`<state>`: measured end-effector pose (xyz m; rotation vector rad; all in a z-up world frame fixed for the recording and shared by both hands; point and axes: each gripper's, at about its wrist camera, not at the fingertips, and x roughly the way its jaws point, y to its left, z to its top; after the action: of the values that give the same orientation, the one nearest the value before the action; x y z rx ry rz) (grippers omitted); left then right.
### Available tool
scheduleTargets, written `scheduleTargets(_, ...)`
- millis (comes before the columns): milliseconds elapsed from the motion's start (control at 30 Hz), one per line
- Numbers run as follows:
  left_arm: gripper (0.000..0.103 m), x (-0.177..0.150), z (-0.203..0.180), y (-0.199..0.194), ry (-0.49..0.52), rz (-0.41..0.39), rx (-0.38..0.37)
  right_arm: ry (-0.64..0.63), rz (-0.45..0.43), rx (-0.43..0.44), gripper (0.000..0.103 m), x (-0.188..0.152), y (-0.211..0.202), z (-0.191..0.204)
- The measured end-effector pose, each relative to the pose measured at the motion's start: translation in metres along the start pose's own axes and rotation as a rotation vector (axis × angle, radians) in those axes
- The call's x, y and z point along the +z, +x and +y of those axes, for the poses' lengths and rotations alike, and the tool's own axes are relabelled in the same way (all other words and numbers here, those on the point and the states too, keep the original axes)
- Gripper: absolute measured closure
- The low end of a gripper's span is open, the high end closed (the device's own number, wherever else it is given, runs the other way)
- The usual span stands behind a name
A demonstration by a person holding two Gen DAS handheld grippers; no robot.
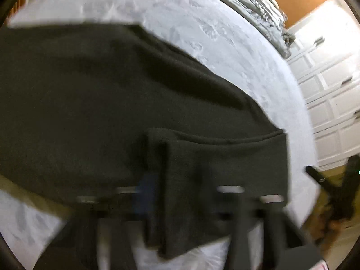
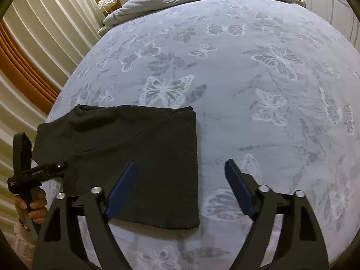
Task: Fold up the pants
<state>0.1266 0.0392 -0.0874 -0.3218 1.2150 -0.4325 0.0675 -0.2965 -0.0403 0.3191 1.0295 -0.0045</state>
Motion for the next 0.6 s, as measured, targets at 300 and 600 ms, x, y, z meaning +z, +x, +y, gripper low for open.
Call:
scheduleTargets(300, 0.094, 0.041, 0.008, -0.036, 0.062, -0.228, 0.138, 0.041, 0.007, -0.032, 0.021, -0.003, 0.008, -0.019)
scheduleTargets(600, 0.058, 0.027, 0.04, -0.054, -0.108, -0.209, 0.082, 0.077, 0.11, 0.087, 0.02, -0.009, 0.061, -0.006)
